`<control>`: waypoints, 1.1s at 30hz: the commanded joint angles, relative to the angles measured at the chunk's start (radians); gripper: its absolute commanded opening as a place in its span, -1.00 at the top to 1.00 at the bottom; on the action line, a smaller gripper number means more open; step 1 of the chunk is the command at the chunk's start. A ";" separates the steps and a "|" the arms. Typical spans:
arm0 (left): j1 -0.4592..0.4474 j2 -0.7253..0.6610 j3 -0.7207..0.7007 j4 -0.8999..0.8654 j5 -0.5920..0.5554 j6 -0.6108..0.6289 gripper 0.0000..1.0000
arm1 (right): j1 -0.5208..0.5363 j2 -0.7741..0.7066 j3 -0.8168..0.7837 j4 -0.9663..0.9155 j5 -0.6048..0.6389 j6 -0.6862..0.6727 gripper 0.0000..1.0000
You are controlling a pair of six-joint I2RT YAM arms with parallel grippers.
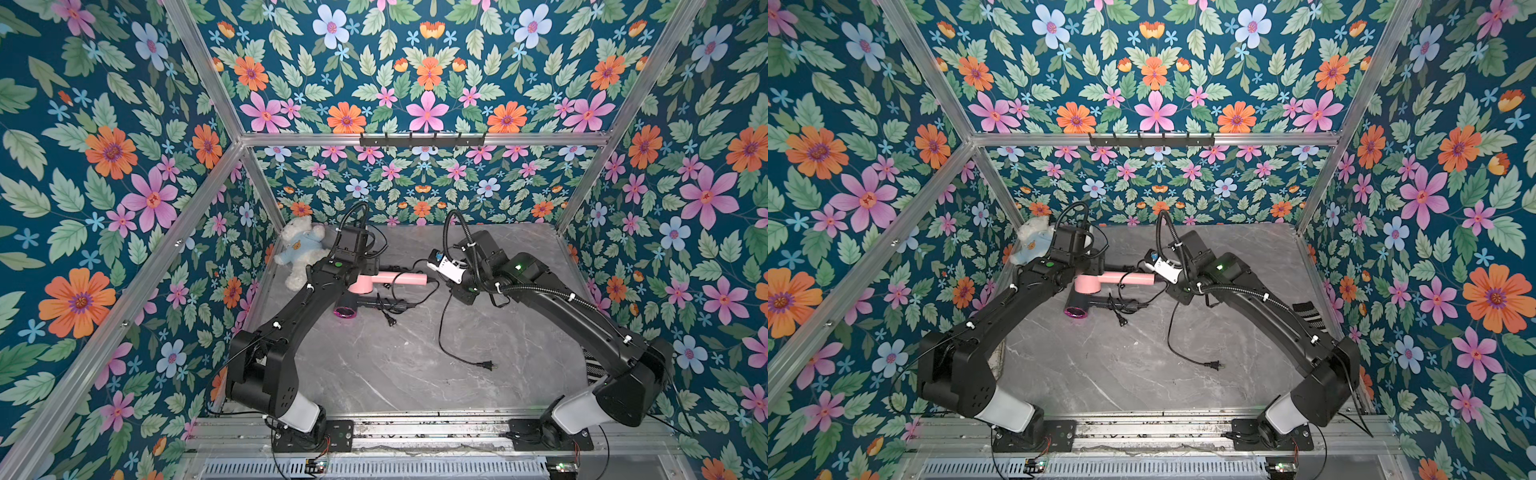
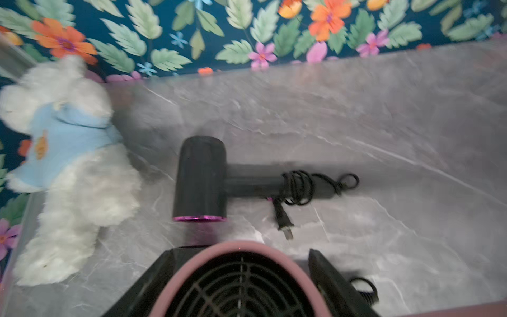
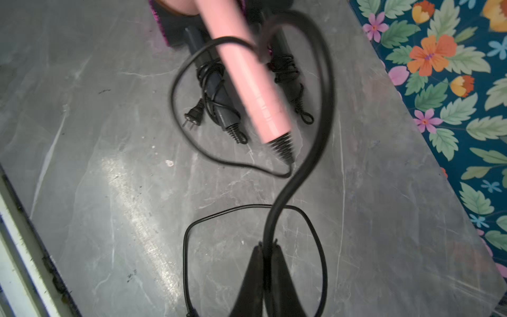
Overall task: Wrap the cord around the hair dryer
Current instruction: Wrap the power cord around the hair dryer.
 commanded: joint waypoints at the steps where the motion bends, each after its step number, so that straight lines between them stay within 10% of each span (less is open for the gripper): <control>1: -0.002 -0.023 -0.030 -0.054 0.286 0.135 1.00 | -0.093 0.047 0.021 0.091 -0.119 0.030 1.00; 8: 0.035 -0.119 -0.170 0.069 0.805 0.088 1.00 | -0.248 0.177 -0.006 0.179 -0.319 0.138 1.00; 14: 0.186 -0.200 -0.427 0.845 0.966 -0.557 1.00 | -0.274 0.212 -0.134 0.299 -0.364 0.226 1.00; 26: 0.285 -0.171 -0.469 0.788 0.479 -0.810 1.00 | -0.259 0.139 -0.355 0.363 -0.350 0.333 1.00; 33: 0.284 -0.194 -0.423 0.492 0.020 -0.747 1.00 | -0.100 0.064 -0.309 -0.024 -0.185 0.261 1.00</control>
